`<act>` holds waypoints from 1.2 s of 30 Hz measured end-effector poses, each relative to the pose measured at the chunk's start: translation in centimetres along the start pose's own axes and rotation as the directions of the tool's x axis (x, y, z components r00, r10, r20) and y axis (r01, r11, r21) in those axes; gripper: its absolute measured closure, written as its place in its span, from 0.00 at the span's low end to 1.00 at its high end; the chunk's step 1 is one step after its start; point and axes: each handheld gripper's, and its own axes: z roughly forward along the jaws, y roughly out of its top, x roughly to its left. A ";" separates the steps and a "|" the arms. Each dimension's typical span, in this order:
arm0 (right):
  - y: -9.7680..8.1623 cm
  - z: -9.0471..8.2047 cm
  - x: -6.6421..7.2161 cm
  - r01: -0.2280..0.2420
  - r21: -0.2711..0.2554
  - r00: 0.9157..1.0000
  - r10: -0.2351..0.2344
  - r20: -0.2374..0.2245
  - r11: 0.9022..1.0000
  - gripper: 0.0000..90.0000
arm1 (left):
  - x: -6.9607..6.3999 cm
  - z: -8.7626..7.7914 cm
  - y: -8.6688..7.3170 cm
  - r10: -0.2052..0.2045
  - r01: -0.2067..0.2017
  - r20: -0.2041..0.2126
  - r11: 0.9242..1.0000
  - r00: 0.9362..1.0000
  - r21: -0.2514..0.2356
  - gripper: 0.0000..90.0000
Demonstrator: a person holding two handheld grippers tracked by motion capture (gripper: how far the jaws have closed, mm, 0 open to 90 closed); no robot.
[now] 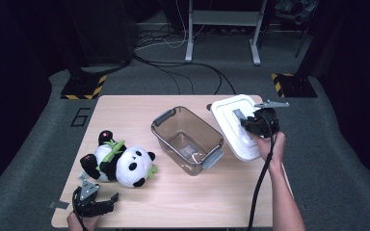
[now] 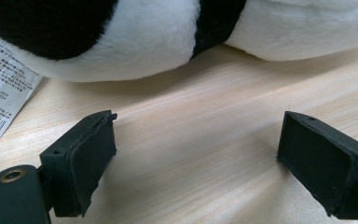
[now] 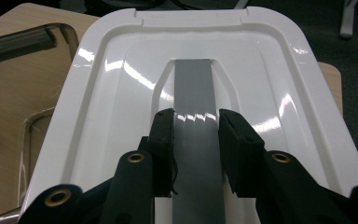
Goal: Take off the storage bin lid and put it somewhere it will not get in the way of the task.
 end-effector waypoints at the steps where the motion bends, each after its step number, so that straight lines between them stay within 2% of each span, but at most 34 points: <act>1: -0.2 0.1 -0.3 -0.010 0.003 1.000 0.010 0.006 1.000 0.74 | 0.0 0.0 0.0 0.000 0.000 0.000 1.000 1.000 0.000 0.12; 9: -1.9 1.1 -2.2 -0.088 0.011 0.994 0.087 0.065 0.996 0.74 | 0.0 0.0 0.0 0.000 0.000 0.000 1.000 1.000 0.000 0.12; 15: -3.2 2.2 -3.1 -0.122 0.030 0.987 0.118 0.111 0.992 0.74 | 0.0 0.0 0.0 0.000 0.000 0.000 1.000 1.000 0.000 0.12; 28: -5.3 4.5 -3.6 -0.173 0.054 0.971 0.162 0.174 0.983 0.74 | 0.0 0.0 0.0 -0.002 0.002 0.000 1.000 1.000 0.000 0.12; 36: -5.9 5.5 -3.8 -0.221 0.044 0.957 0.208 0.200 0.974 0.74 | 0.0 0.0 0.0 -0.002 0.002 0.000 1.000 1.000 0.000 0.12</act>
